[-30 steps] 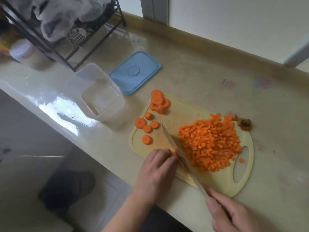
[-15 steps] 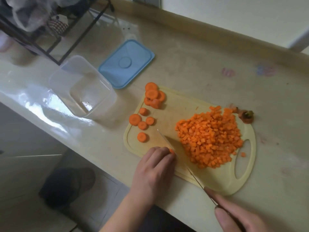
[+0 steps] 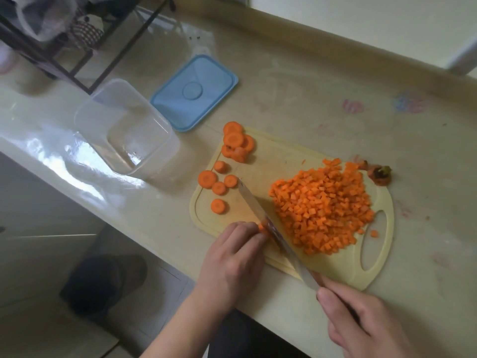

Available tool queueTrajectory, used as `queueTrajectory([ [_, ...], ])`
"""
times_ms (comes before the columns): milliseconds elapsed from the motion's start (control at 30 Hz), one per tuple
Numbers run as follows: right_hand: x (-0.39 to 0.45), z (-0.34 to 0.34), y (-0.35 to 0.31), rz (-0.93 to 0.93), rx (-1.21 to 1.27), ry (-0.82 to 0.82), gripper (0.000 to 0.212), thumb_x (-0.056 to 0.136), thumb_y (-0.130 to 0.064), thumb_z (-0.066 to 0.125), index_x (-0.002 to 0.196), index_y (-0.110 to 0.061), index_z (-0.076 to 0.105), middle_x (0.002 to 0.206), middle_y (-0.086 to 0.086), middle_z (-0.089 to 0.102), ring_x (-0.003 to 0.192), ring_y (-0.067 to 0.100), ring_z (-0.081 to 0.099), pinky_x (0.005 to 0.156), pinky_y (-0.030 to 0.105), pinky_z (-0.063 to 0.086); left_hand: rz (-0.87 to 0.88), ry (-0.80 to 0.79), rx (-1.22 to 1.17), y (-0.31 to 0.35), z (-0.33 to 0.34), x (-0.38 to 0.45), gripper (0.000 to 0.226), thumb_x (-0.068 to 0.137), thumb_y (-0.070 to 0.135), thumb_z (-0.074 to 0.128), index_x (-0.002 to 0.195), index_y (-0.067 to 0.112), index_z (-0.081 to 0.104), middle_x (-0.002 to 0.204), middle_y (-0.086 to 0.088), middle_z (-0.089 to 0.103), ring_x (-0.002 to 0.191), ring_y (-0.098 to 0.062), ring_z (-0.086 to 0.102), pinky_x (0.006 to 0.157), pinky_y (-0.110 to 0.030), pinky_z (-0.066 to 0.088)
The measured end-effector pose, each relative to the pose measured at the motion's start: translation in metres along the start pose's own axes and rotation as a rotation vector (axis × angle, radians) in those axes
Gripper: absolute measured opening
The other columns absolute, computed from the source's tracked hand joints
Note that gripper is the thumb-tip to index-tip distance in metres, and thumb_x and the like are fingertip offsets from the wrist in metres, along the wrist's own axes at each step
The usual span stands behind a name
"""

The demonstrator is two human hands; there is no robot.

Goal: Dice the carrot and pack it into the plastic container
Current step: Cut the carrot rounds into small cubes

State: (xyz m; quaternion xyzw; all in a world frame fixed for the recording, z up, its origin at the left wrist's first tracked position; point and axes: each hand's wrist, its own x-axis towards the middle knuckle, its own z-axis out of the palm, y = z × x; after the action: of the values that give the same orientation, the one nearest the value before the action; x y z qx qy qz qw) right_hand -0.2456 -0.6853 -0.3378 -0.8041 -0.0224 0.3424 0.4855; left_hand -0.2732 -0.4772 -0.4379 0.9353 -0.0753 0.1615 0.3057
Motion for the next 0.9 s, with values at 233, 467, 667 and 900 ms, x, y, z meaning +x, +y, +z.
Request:
queueTrajectory([
  [233, -0.014, -0.009, -0.002, -0.024, -0.118, -0.002, 0.054, 0.062, -0.088, 0.04, 0.106, -0.065, 0.061, 0.086, -0.039, 0.065, 0.079, -0.019, 0.055, 0.067, 0.0, 0.04, -0.002, -0.004, -0.011, -0.002, -0.001, -0.001, 0.012, 0.098, 0.006, 0.065, 0.102, 0.002, 0.075, 0.107, -0.009, 0.069, 0.096, -0.027, 0.066, 0.08, -0.036, 0.055],
  [467, 0.001, 0.003, -0.002, 0.01, -0.1, 0.006, 0.032, 0.07, -0.075, 0.042, 0.101, -0.078, 0.05, 0.063, -0.043, 0.054, 0.073, -0.02, 0.054, 0.064, -0.001, 0.036, 0.031, -0.002, -0.011, -0.004, -0.001, 0.0, 0.017, 0.101, 0.01, 0.061, 0.103, 0.002, 0.077, 0.111, -0.009, 0.071, 0.097, -0.028, 0.067, 0.082, -0.035, 0.055],
  [667, -0.003, -0.003, -0.006, 0.056, 0.054, -0.02, 0.033, 0.071, -0.056, 0.051, 0.101, -0.069, 0.059, 0.041, -0.007, 0.046, 0.041, 0.004, 0.046, 0.047, 0.011, 0.033, 0.034, 0.047, 0.033, -0.004, -0.002, -0.001, 0.008, 0.092, 0.005, 0.069, 0.093, 0.001, 0.075, 0.094, -0.011, 0.066, 0.088, -0.029, 0.062, 0.077, -0.037, 0.053],
  [900, -0.013, -0.009, -0.004, 0.056, 0.015, -0.068, 0.06, 0.057, -0.09, 0.044, 0.107, -0.061, 0.063, 0.052, -0.031, 0.054, 0.056, -0.013, 0.052, 0.051, -0.001, 0.034, 0.038, 0.038, 0.042, -0.011, 0.0, -0.007, 0.016, 0.098, 0.01, 0.063, 0.101, 0.004, 0.078, 0.102, -0.008, 0.073, 0.097, -0.03, 0.068, 0.083, -0.041, 0.054],
])
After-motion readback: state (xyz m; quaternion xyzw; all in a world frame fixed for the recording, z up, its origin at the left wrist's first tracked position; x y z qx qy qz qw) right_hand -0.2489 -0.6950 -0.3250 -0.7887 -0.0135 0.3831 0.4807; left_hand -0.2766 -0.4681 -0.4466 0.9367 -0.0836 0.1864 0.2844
